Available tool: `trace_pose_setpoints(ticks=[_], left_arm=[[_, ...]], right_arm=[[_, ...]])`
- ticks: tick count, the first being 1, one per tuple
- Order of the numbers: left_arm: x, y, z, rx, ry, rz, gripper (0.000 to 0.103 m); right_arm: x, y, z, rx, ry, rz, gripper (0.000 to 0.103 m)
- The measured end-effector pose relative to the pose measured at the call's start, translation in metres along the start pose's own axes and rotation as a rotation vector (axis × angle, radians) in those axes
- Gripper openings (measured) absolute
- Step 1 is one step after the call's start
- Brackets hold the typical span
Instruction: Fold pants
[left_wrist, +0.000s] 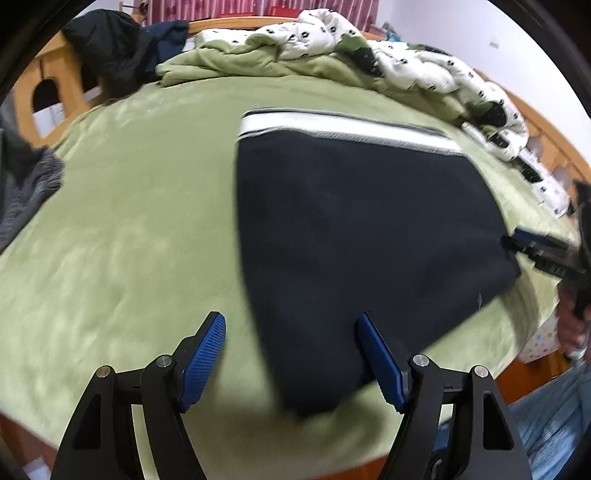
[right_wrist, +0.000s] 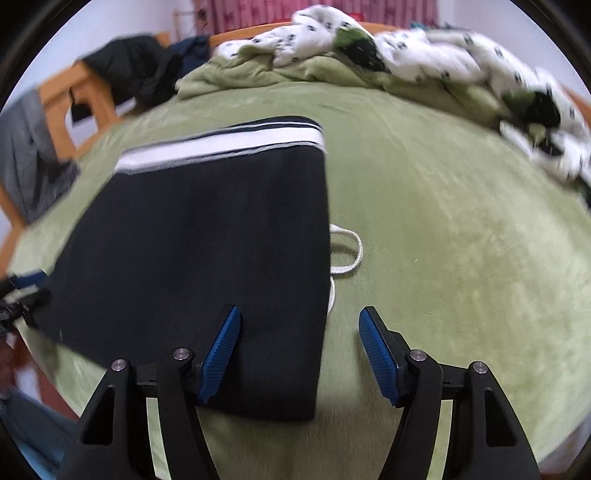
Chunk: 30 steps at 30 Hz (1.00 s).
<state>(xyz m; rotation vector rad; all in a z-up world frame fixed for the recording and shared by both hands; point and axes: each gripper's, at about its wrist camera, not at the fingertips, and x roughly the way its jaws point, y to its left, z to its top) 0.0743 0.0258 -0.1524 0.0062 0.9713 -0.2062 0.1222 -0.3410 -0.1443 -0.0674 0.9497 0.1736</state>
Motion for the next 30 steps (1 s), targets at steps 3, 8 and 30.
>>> trace_pose_setpoints(ticks=[3, 8, 30], left_arm=[[-0.013, -0.002, -0.016, 0.084, -0.003, 0.025, 0.073], [-0.008, -0.017, -0.038, 0.213, 0.018, 0.172, 0.073], [-0.054, 0.013, -0.035, 0.069, -0.102, -0.059, 0.047]], right_arm=[[-0.012, 0.012, -0.002, -0.049, -0.011, -0.022, 0.064], [-0.026, 0.013, -0.005, 0.039, -0.039, 0.019, 0.064], [-0.025, 0.013, -0.008, 0.052, -0.067, -0.032, 0.063]])
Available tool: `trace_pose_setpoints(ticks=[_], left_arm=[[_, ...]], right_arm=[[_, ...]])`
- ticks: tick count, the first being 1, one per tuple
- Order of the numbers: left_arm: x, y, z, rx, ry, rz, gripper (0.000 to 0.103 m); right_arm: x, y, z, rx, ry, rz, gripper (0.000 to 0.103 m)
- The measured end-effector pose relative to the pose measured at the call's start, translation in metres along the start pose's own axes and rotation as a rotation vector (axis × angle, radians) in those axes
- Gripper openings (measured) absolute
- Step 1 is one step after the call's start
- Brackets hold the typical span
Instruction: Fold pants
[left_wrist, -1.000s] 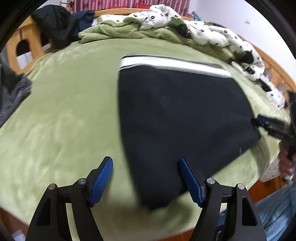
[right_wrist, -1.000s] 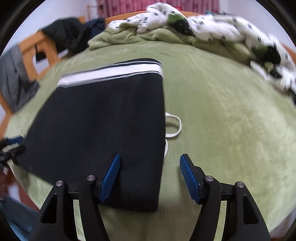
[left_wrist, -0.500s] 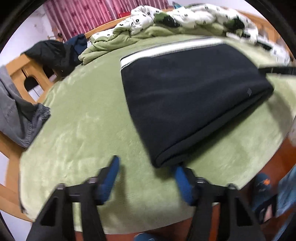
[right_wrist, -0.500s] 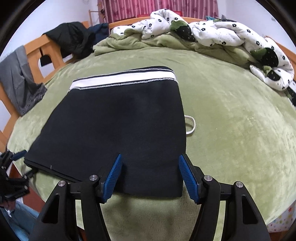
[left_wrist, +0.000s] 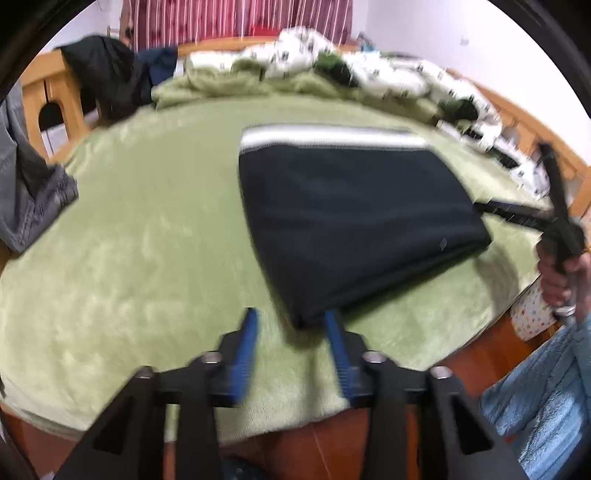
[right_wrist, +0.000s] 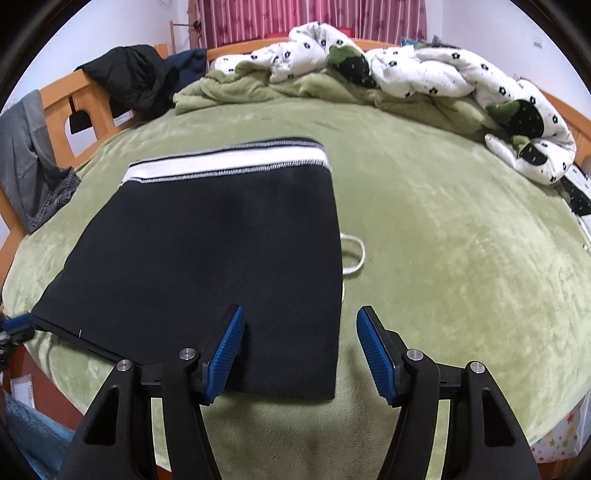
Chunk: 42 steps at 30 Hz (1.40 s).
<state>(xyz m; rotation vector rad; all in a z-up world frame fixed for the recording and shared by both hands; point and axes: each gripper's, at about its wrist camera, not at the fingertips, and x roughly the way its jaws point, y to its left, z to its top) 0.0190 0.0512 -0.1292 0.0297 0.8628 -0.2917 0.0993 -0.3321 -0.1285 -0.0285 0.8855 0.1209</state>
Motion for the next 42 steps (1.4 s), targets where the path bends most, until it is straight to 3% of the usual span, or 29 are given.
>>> trace_pose_setpoints(ticks=[4, 9, 12, 19, 23, 27, 30, 34, 38, 42], left_arm=[[0.012, 0.0, 0.013, -0.078, -0.032, 0.003, 0.049], [0.056, -0.007, 0.031, -0.126, 0.021, 0.017, 0.049], [0.067, -0.019, 0.029, -0.088, 0.064, 0.068, 0.05], [0.066, -0.015, 0.03, -0.126, 0.089, 0.051, 0.051], [0.066, -0.014, 0.031, -0.13, 0.097, 0.047, 0.052], [0.053, -0.003, 0.045, -0.171, 0.039, 0.054, 0.052], [0.053, 0.009, 0.068, -0.203, 0.019, 0.032, 0.052], [0.07, 0.029, 0.101, -0.226, 0.013, -0.019, 0.052], [0.111, 0.05, 0.133, -0.276, 0.04, -0.117, 0.052], [0.153, 0.073, 0.142, -0.364, 0.056, -0.129, 0.052]], right_arm=[[0.011, 0.008, -0.003, -0.04, 0.023, -0.011, 0.063], [0.02, 0.017, -0.01, -0.075, 0.043, -0.03, 0.063], [0.019, 0.014, -0.009, -0.074, 0.056, -0.017, 0.063], [0.015, 0.014, -0.005, -0.058, 0.032, 0.0, 0.062], [0.027, 0.023, -0.006, -0.083, 0.059, -0.042, 0.062], [0.022, 0.015, 0.005, -0.085, 0.083, -0.008, 0.055], [0.02, 0.004, 0.026, -0.043, 0.046, -0.026, 0.053], [0.035, -0.012, 0.067, 0.033, 0.018, 0.049, 0.053], [0.07, -0.029, 0.099, 0.107, 0.033, 0.103, 0.054], [0.11, -0.048, 0.117, 0.231, 0.085, 0.229, 0.059]])
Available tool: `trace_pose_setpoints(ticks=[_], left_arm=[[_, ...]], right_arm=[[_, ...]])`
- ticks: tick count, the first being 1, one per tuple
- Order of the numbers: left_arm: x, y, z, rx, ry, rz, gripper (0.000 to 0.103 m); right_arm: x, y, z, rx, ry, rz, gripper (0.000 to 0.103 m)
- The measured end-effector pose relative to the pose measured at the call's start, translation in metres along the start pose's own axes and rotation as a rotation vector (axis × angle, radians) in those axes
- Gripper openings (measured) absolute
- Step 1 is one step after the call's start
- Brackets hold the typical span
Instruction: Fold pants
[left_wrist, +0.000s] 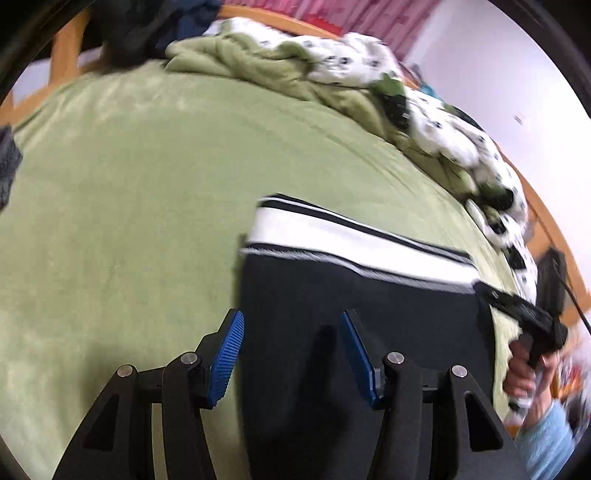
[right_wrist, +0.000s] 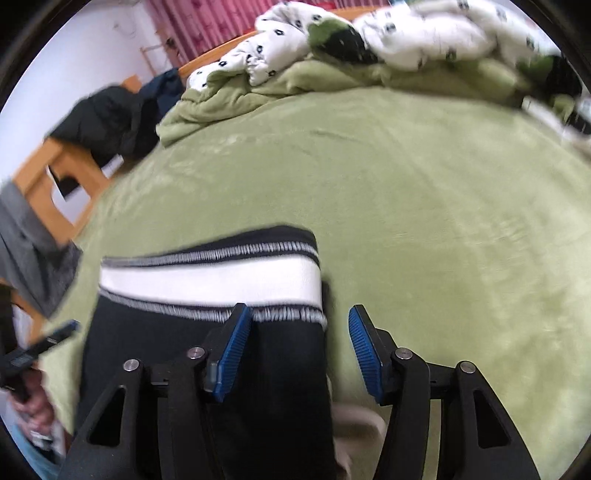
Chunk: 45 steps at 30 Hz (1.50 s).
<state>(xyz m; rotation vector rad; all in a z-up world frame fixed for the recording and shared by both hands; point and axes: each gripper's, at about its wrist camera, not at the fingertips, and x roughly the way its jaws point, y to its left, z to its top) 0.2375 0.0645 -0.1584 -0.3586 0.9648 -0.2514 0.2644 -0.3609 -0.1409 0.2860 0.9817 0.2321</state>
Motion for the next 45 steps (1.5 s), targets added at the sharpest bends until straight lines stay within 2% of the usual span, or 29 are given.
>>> trace_pose_setpoints(ticks=[2, 3, 5, 6, 7, 8, 9, 11, 12, 13, 15, 17, 20, 23, 25, 27, 29, 31, 33, 35, 36, 40, 45], left_arm=[[0.012, 0.017, 0.004, -0.089, -0.006, -0.034, 0.05], [0.02, 0.023, 0.007, -0.119, 0.007, -0.045, 0.05], [0.034, 0.031, 0.013, -0.158, 0.031, -0.069, 0.05], [0.037, 0.035, 0.016, -0.179, 0.032, -0.093, 0.045], [0.041, 0.035, 0.017, -0.199, 0.036, -0.13, 0.031], [0.043, 0.033, 0.02, -0.208, 0.042, -0.154, 0.029], [0.037, 0.027, 0.023, -0.199, 0.024, -0.175, 0.018], [0.022, 0.015, 0.027, -0.137, -0.02, -0.218, 0.016], [0.019, 0.007, 0.028, -0.086, -0.03, -0.19, 0.016], [0.02, 0.005, 0.028, -0.066, -0.023, -0.161, 0.016], [0.041, 0.007, 0.023, -0.059, 0.039, -0.068, 0.019], [0.042, 0.007, 0.022, -0.079, 0.032, -0.06, 0.022], [0.029, -0.007, 0.031, -0.006, 0.013, -0.027, 0.023], [0.026, -0.024, 0.032, 0.046, -0.02, 0.028, 0.023], [0.029, -0.03, 0.034, 0.058, -0.031, 0.066, 0.024], [0.036, -0.03, 0.038, 0.036, -0.018, 0.11, 0.031], [0.032, -0.025, 0.039, 0.033, -0.018, 0.122, 0.032], [0.03, -0.03, 0.041, 0.041, -0.035, 0.138, 0.032], [0.027, -0.033, 0.039, 0.066, -0.052, 0.159, 0.032], [0.022, -0.04, 0.037, 0.1, -0.075, 0.235, 0.036], [0.02, -0.044, 0.036, 0.117, -0.086, 0.25, 0.036], [0.019, -0.056, 0.036, 0.146, -0.102, 0.225, 0.037], [0.022, -0.065, 0.041, 0.142, -0.102, 0.154, 0.037]], right_arm=[[0.009, -0.006, 0.006, 0.038, 0.028, 0.053, 0.058], [0.012, -0.011, 0.009, 0.067, 0.041, 0.093, 0.052], [0.017, -0.015, 0.012, 0.099, 0.053, 0.129, 0.05], [0.02, -0.014, 0.013, 0.101, 0.052, 0.125, 0.049], [0.022, -0.012, 0.013, 0.097, 0.048, 0.115, 0.048], [0.022, -0.009, 0.014, 0.085, 0.043, 0.101, 0.044], [0.021, -0.005, 0.016, 0.064, 0.033, 0.08, 0.021], [0.008, -0.005, 0.025, 0.069, -0.005, 0.147, 0.018], [0.004, -0.006, 0.028, 0.063, -0.02, 0.176, 0.018], [0.004, -0.005, 0.029, 0.035, -0.027, 0.159, 0.017], [0.023, -0.001, 0.022, -0.009, 0.012, 0.063, 0.019], [0.025, 0.001, 0.021, -0.011, -0.011, 0.063, 0.02], [0.015, 0.009, 0.026, -0.058, 0.0, 0.012, 0.024], [-0.014, 0.028, 0.031, -0.119, -0.14, -0.043, 0.024], [-0.02, 0.039, 0.03, -0.138, -0.195, -0.019, 0.029], [-0.008, 0.048, 0.029, -0.162, -0.158, 0.011, 0.029], [0.019, 0.055, 0.021, -0.228, -0.106, -0.092, 0.026], [0.032, 0.06, 0.011, -0.285, -0.129, -0.152, 0.026], [0.029, 0.059, 0.011, -0.282, -0.134, -0.15, 0.026], [0.028, 0.057, 0.012, -0.272, -0.13, -0.145, 0.026], [0.027, 0.056, 0.012, -0.272, -0.135, -0.145, 0.026], [0.031, 0.055, 0.01, -0.275, -0.139, -0.153, 0.026], [0.027, 0.061, 0.01, -0.28, -0.13, -0.163, 0.026]])
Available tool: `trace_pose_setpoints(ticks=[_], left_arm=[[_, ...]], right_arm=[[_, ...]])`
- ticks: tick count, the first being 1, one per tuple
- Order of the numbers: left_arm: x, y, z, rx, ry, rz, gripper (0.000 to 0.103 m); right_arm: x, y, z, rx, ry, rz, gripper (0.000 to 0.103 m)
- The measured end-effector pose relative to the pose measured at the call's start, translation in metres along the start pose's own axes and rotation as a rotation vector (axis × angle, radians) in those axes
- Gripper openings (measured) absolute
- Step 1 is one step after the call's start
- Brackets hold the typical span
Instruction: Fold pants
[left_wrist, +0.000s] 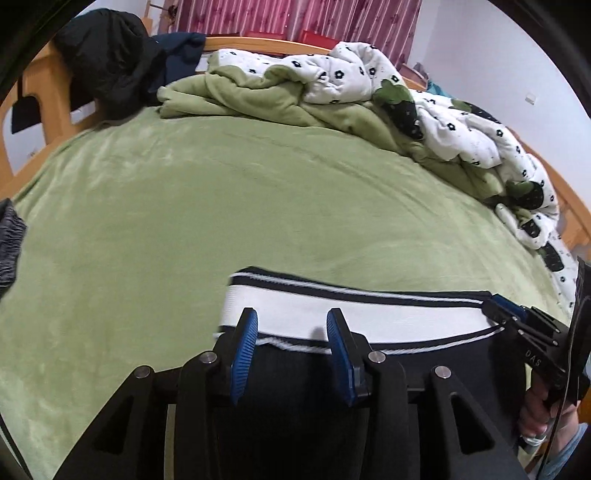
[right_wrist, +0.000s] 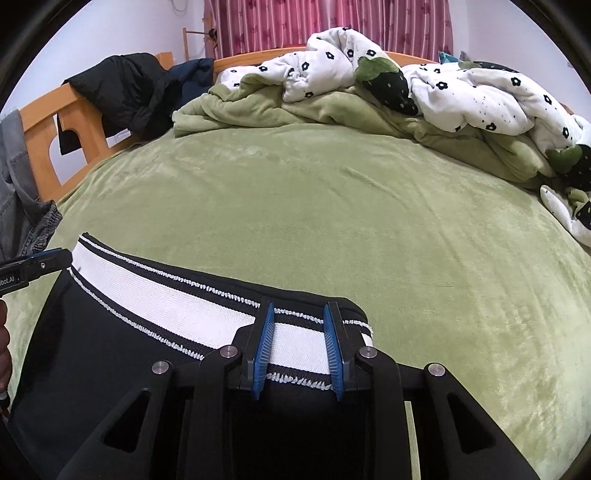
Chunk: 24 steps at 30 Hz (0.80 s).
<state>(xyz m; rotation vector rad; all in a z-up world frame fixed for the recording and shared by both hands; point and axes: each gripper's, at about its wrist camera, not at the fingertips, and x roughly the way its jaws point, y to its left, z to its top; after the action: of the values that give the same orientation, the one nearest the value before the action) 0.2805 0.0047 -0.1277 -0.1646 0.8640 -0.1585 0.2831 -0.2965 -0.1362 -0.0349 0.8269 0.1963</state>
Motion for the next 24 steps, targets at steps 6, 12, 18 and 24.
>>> trace_pose_setpoints(ticks=[6, 12, 18, 24], left_arm=[[0.02, -0.012, -0.003, 0.032, 0.032, 0.014, 0.05], [0.027, -0.031, -0.012, 0.132, 0.05, 0.105, 0.057], [0.008, -0.03, -0.033, 0.14, 0.09, 0.078, 0.059], [-0.031, -0.024, -0.078, 0.17, 0.13, 0.071, 0.06]], right_arm=[[-0.008, -0.003, -0.004, -0.006, -0.011, -0.001, 0.026], [-0.005, 0.001, -0.006, -0.039, -0.007, -0.04, 0.026], [-0.024, -0.003, -0.012, -0.027, -0.004, -0.029, 0.03], [-0.053, -0.008, -0.046, -0.038, 0.016, -0.037, 0.037]])
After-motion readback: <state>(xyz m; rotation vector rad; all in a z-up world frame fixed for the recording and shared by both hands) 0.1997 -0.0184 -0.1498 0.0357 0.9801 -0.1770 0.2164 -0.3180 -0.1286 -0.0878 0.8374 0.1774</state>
